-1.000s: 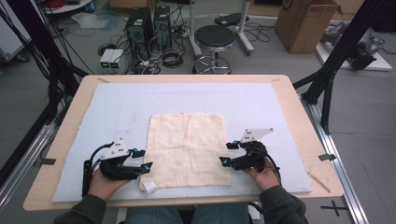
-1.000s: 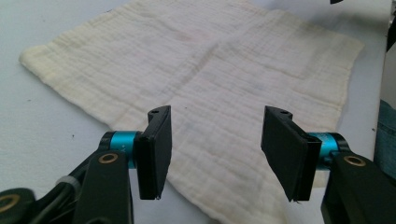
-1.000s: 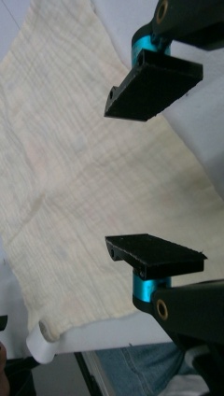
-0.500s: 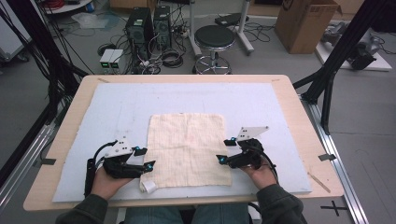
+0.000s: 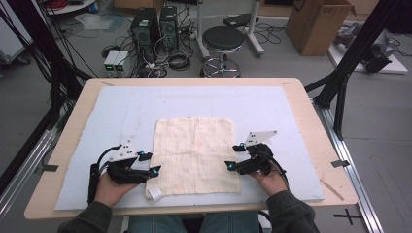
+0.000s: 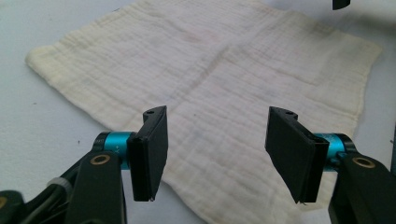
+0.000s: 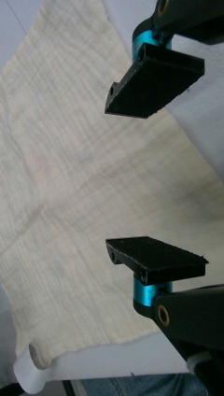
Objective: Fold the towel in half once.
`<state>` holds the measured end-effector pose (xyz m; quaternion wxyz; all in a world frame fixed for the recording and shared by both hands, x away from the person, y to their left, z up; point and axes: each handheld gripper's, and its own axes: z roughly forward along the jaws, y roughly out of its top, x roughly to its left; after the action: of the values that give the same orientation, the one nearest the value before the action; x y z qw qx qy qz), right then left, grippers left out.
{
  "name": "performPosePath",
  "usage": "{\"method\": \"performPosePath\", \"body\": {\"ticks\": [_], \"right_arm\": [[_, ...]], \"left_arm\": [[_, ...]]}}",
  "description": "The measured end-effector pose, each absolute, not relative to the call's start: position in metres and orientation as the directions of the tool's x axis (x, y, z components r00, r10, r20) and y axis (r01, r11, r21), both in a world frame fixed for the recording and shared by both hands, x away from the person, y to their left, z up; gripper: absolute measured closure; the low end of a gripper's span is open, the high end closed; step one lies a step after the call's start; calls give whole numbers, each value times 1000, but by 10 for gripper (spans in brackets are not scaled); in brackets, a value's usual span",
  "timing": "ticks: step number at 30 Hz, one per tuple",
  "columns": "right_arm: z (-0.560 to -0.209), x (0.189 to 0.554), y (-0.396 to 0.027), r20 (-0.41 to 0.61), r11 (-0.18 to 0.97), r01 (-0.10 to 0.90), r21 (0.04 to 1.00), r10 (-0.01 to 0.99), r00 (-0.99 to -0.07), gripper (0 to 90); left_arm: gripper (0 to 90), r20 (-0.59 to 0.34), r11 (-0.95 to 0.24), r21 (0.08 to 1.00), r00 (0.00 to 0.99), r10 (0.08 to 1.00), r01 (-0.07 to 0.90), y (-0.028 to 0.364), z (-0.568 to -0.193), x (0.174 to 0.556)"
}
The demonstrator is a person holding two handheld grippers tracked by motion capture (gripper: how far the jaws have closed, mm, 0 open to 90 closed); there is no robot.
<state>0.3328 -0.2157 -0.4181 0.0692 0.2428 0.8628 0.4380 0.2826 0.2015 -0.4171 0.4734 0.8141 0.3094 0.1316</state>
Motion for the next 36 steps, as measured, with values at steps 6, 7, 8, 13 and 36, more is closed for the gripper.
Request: {"method": "performPosePath", "body": {"ticks": [6, 7, 8, 13, 36], "right_arm": [[-416, 351, -219, 99, 487, 375, 789, 501, -860, 289], [-414, 355, -219, 99, 489, 380, 785, 507, -856, 289], [-412, 360, -219, 96, 489, 379, 786, 508, -856, 289], [-401, 379, -216, 100, 484, 385, 786, 515, -851, 289], [-392, 467, -219, 100, 444, 483, 755, 649, -754, 492]], "left_arm": [[412, -91, -347, 848, 754, 650, 401, 209, -411, 293], [417, -98, -340, 849, 752, 652, 405, 210, -409, 296], [419, -105, -329, 852, 748, 655, 408, 211, -407, 299], [447, -103, -319, 857, 742, 663, 405, 208, -398, 320], [552, -124, -232, 838, 587, 800, 494, 207, -392, 422]]}}
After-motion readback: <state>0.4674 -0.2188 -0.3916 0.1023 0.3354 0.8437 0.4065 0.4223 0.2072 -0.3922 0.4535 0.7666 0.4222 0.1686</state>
